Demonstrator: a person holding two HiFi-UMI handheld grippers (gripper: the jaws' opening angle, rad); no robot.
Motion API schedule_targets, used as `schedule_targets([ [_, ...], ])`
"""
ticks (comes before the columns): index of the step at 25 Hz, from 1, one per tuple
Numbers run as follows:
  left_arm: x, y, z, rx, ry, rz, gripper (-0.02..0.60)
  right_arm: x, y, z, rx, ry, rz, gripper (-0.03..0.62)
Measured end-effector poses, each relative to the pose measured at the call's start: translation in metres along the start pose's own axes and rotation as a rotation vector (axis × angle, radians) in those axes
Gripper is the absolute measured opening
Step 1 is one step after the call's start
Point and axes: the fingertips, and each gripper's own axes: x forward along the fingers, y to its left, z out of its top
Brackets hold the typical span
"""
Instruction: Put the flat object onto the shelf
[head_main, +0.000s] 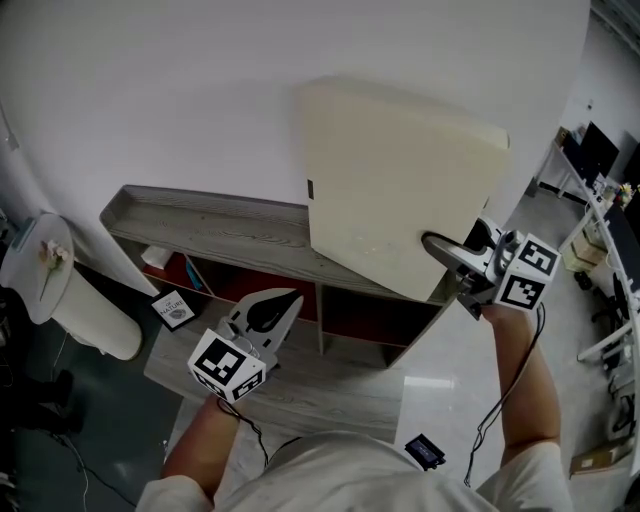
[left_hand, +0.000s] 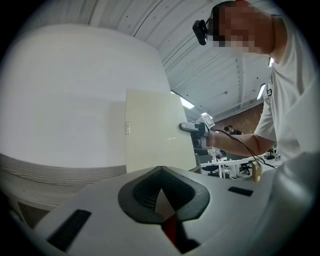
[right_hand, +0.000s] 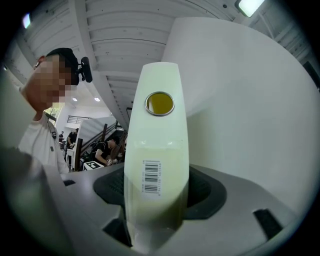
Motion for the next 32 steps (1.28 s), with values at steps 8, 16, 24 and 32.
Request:
schedule_targets([
  [8,0.003,-0.003,-0.01,-0.009,0.014,0.003,0.012,0.001,-0.009,-0.007,0.026,-0.018,0.046,0.301],
  [16,0.004,-0.013,-0.013,-0.033,0.027,0.005,0.012,0.0,-0.009,-0.008,0.013,-0.021,0.059,0.314],
  [24,0.002,-0.035,-0.009,-0.025,0.034,0.007,0.012,-0.013,-0.015,-0.02,0.016,0.033,0.008,0.325],
  [32,0.005,-0.071,-0.004,-0.028,0.03,0.008,0.012,-0.053,-0.008,-0.032,-0.02,0.046,-0.037,0.325],
])
